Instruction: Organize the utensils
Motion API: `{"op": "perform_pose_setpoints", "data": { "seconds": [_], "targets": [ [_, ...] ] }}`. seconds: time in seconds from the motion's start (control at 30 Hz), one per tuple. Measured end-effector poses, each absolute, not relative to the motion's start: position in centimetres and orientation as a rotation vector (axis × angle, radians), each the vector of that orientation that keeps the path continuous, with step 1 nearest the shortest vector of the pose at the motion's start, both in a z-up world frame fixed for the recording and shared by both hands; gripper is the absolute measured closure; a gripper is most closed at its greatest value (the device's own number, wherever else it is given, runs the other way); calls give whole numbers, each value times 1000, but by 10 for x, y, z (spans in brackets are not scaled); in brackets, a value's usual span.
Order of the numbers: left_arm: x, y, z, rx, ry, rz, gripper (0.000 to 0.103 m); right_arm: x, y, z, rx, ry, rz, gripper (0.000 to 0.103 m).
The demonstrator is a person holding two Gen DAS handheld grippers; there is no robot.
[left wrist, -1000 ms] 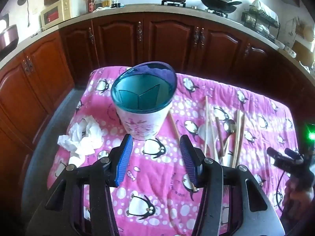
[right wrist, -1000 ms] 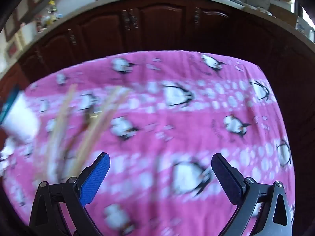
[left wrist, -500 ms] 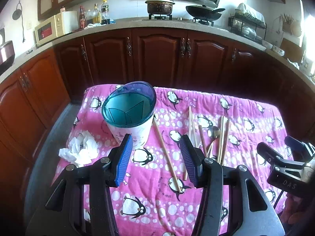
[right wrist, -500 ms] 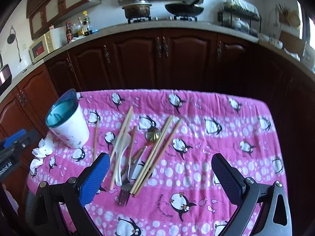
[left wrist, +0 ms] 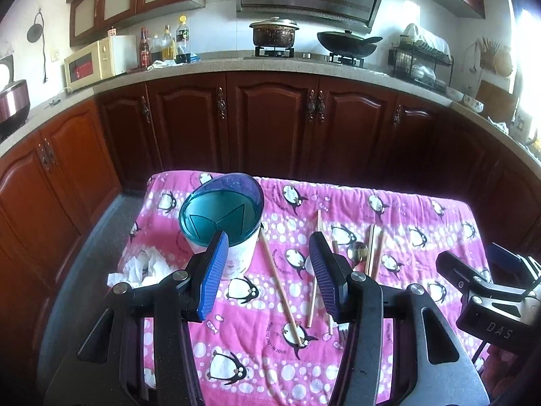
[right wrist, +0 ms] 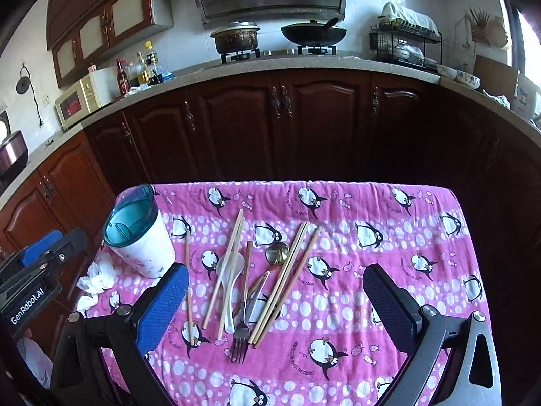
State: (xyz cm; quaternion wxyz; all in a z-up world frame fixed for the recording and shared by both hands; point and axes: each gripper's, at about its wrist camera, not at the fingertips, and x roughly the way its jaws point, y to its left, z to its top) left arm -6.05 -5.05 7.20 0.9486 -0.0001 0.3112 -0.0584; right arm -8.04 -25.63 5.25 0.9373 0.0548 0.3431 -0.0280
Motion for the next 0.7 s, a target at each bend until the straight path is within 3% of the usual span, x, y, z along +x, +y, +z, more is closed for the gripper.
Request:
{"op": "perform_pose_setpoints", "data": {
  "seconds": [0.7],
  "targets": [
    [-62, -54, 83, 4, 610, -122, 53, -84, -253, 68, 88, 649, -62, 0]
  ]
}}
